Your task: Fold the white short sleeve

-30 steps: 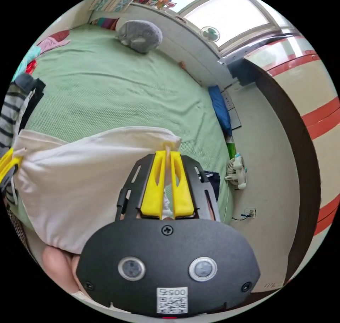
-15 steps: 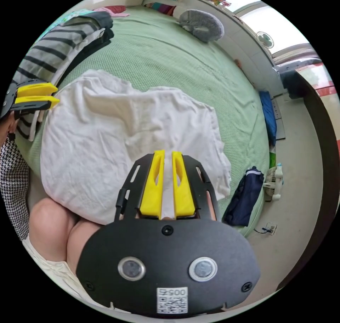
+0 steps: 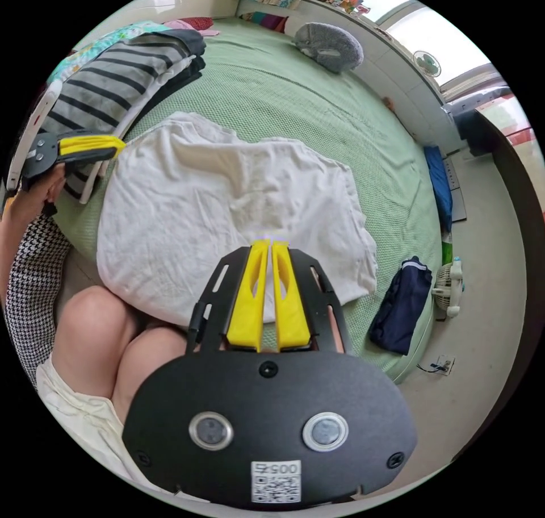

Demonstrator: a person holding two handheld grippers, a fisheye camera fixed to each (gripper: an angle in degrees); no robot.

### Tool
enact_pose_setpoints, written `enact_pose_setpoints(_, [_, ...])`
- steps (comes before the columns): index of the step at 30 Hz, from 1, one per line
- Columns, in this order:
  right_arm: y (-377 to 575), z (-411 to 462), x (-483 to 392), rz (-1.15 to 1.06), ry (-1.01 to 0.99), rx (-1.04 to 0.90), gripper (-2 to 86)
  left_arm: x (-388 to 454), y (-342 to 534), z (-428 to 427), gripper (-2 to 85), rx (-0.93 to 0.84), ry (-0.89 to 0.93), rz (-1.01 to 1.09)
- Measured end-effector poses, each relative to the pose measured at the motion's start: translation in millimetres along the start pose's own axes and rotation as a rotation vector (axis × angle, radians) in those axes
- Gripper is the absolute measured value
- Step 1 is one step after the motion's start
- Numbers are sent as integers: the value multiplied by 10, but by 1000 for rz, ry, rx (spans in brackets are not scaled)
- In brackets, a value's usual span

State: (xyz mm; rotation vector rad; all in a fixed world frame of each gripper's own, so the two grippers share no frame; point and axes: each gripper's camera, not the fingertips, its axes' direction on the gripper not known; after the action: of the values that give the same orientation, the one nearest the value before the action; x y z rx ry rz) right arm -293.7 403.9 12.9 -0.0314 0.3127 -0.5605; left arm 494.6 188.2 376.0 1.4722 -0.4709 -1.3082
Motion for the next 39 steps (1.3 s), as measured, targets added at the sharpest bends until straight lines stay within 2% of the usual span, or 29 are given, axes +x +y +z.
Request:
enact_pose_setpoints(5, [121, 77, 16, -27, -15, 4, -17, -104, -83, 36, 104, 7, 112, 3])
enact_pose_setpoints(10, [210, 210, 80, -52, -42, -5, -16, -50, -109, 186, 124, -29, 40, 39])
enact_pose_setpoints(14, [321, 318, 186, -52, -61, -11, -16, -54, -23, 176, 91, -32, 21, 59])
enact_pose_setpoints(18, [454, 385, 297, -43, -65, -16, -14, -219, 96, 77, 31, -38, 97, 29])
enact_pose_setpoints(25, [697, 211, 464, 7, -142, 45, -2, -102, 390, -310, 12, 60, 210, 102])
enact_pose_setpoints(28, [808, 85, 600, 85, -305, 95, 41, 171, 575, -512, 10, 103, 282, 182])
enact_pose_setpoints(30, [892, 53, 696, 133, -498, 112, 89, 392, 735, -647, 10, 133, 333, 233])
enact_pose_setpoints(33, [1022, 140, 758, 203, -643, 92, 120, 601, 929, -756, 9, 150, 405, 260])
enact_pose_setpoints(39, [1406, 511, 793, 331, -872, 26, 99, 950, 1340, -959, 11, 169, 407, 343])
